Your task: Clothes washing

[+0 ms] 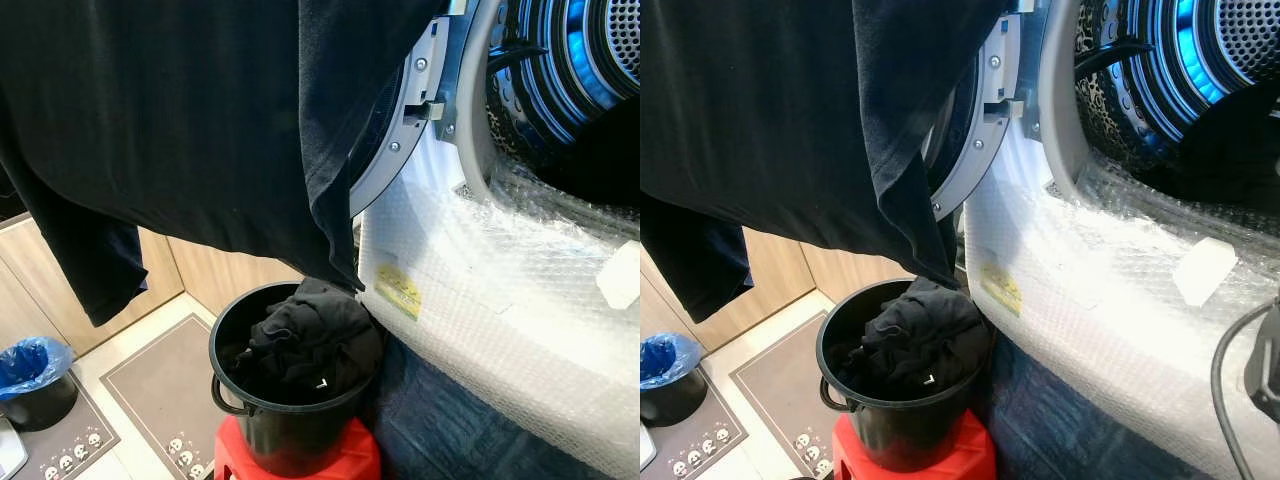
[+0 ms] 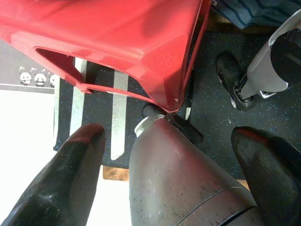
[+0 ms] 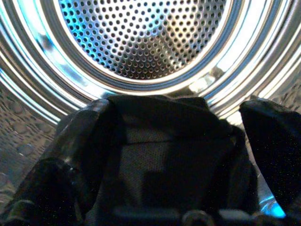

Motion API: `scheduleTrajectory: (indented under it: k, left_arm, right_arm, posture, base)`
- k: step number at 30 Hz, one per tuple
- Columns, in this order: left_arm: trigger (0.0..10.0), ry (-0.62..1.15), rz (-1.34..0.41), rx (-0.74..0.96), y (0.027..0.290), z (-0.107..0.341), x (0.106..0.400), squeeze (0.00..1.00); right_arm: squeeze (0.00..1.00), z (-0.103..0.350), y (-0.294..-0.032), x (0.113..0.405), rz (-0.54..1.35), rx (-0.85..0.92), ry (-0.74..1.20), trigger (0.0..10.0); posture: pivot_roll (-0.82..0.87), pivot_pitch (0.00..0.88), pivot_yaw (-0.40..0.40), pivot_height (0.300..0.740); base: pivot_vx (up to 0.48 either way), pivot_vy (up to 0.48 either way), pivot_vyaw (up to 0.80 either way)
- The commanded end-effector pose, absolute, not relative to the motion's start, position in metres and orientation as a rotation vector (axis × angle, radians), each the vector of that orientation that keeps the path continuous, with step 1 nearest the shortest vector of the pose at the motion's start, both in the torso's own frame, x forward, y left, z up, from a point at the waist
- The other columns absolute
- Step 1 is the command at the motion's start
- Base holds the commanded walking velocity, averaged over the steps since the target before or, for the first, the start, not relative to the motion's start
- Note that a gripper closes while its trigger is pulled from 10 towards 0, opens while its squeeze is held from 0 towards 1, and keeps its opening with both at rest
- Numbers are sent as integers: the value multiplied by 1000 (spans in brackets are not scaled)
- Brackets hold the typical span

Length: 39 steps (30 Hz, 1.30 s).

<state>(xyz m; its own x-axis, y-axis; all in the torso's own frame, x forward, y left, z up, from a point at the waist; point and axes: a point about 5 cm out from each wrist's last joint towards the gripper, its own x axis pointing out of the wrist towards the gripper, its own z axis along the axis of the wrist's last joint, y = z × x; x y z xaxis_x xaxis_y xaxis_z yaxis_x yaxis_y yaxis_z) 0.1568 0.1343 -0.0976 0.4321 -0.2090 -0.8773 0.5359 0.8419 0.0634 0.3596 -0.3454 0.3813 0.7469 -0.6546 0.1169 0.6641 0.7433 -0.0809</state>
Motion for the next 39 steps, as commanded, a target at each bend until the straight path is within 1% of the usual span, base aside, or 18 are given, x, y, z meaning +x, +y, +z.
scheduleTrajectory:
  k: [1, 9, 10, 11, 14, 16, 18, 20, 23, 26, 30, 31, 32, 35, 39]
  left_arm:
    - [10000, 1107, -492, 362, 137, -105, 137, 0]
    - [10000, 1106, -495, 371, 138, -105, 138, 0]
    - [10000, 1106, -497, 374, 139, -105, 138, 0]
    - [10000, 1106, -498, 375, 139, -105, 138, 0]
    - [10000, 1105, -500, 379, 139, -105, 138, 0]
    - [10000, 1105, -500, 379, 139, -105, 138, 0]
    - [10000, 1105, -501, 381, 139, -105, 139, 0]
    - [10000, 1104, -502, 383, 139, -105, 139, 0]
    - [10000, 1103, -501, 382, 139, -105, 140, 0]
    - [10000, 1103, -498, 381, 139, -104, 140, 0]
    - [10000, 1102, -497, 380, 139, -104, 141, 0]
    - [10000, 1101, -496, 380, 139, -104, 141, 0]
    - [10000, 1099, -496, 382, 139, -104, 141, 0]
    - [10000, 1098, -498, 385, 139, -104, 142, 0]
    - [10000, 1099, -500, 386, 139, -104, 142, 0]
  right_arm:
    - [1000, 385, -347, 356, -728, -149, -81, 10000]
    - [1000, 387, -352, 351, -753, -132, -101, 10000]
    - [376, 393, -355, 346, -796, -141, -135, 10000]
    - [0, 395, -357, 344, -816, -137, -138, 10000]
    - [0, 398, -365, 336, -888, -232, -140, 10000]
    - [0, 399, -366, 334, -894, -251, -135, 10000]
    - [0, 399, -366, 333, -895, -255, -123, 10000]
    - [0, 398, -370, 329, -947, -258, -108, 10000]
    - [0, 397, -369, 329, -919, -197, -140, 10000]
    - [0, 398, -357, 332, -766, -100, -202, 10000]
    - [0, 396, -352, 331, -699, -50, -245, 10000]
    - [0, 389, -349, 330, -604, 49, -283, 10000]
    - [0, 383, -346, 327, -504, 109, -308, 10000]
    - [0, 382, -343, 320, -432, 96, -377, 10000]
    - [0, 379, -341, 312, -344, 128, -431, 10000]
  posture:
    - [-115, 0, 1, 740]
    - [-124, 0, 9, 740]
    - [-126, 0, 12, 740]
    - [-129, 0, 14, 740]
    - [-131, 0, 17, 740]
    - [-131, 0, 17, 740]
    - [-133, 0, 18, 740]
    - [-135, 0, 21, 740]
    - [-132, 0, 20, 740]
    - [-131, 0, 19, 740]
    - [-131, 0, 20, 740]
    - [-134, 0, 24, 740]
    - [-135, 0, 27, 740]
    - [-144, 0, 31, 740]
    - [-147, 0, 33, 740]
  base:
    - [0, 0, 0]
    - [0, 0, 0]
    - [0, 0, 0]
    - [0, 0, 0]
    - [0, 0, 0]
    - [0, 0, 0]
    - [0, 0, 0]
    - [0, 0, 0]
    - [0, 0, 0]
    - [0, 0, 0]
    - [0, 0, 0]
    - [0, 0, 0]
    - [0, 0, 0]
    - [0, 0, 0]
    - [0, 0, 0]
